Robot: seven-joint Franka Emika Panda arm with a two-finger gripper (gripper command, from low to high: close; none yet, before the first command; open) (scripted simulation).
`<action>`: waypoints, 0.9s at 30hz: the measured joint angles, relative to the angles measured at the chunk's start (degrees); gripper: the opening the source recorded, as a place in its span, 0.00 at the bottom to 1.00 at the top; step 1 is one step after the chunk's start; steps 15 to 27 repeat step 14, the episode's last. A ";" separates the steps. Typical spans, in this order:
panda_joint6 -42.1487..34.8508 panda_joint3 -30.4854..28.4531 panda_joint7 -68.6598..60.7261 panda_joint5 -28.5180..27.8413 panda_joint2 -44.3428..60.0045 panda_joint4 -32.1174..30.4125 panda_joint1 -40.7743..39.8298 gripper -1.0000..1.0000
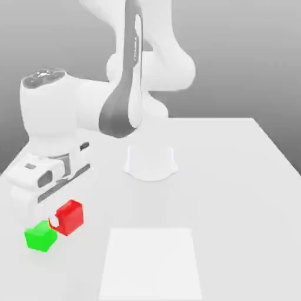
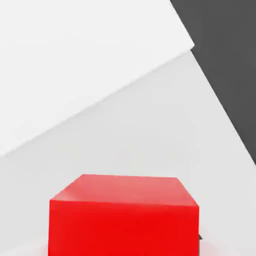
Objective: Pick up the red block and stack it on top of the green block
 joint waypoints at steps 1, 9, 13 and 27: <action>-0.38 -0.80 -2.63 -0.19 -0.42 -0.04 -1.40 0.00; 5.86 1.43 -16.63 7.59 6.85 0.38 -7.17 0.00; 8.55 3.31 -18.86 10.64 9.97 0.52 -8.43 1.00; 8.55 3.31 -18.86 10.64 9.97 0.52 -8.43 1.00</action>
